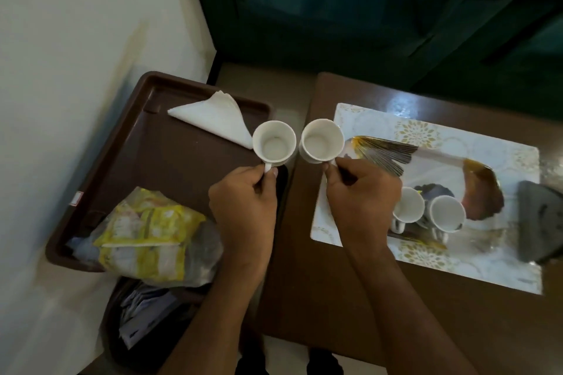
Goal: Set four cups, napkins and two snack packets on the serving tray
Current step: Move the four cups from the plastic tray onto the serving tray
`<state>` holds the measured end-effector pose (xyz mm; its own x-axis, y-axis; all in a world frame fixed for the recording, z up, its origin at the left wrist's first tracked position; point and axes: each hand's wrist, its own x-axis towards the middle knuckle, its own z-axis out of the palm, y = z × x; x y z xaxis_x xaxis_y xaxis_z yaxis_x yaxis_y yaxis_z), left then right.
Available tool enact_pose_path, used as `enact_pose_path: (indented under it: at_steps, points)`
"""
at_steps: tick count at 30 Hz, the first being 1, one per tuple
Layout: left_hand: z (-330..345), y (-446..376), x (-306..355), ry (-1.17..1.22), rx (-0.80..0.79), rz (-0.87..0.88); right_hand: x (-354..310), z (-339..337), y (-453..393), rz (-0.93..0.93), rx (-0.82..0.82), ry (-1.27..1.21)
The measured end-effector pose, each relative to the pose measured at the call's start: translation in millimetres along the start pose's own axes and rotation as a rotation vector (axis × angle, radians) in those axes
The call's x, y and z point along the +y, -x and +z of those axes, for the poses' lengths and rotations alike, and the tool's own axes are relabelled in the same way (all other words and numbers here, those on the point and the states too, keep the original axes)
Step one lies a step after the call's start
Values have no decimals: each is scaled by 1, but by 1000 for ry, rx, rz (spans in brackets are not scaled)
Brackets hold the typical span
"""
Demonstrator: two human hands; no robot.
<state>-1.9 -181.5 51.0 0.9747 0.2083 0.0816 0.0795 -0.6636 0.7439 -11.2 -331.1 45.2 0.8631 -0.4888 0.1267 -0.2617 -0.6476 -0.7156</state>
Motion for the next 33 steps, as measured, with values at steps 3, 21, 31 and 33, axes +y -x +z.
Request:
enact_pose_path:
  at_steps: [3, 21, 31, 33]
  points:
    - [24, 13, 24, 8, -48, 23, 24, -30, -9, 23, 33, 18]
    - [163, 30, 91, -48, -322, 194, 176, -130, -73, 170, 27, 107]
    - [179, 20, 79, -62, -442, 199, 206, -122, -83, 162, -104, 126]
    - [180, 20, 79, -75, -450, 190, 207, -120, -82, 174, -124, 119]
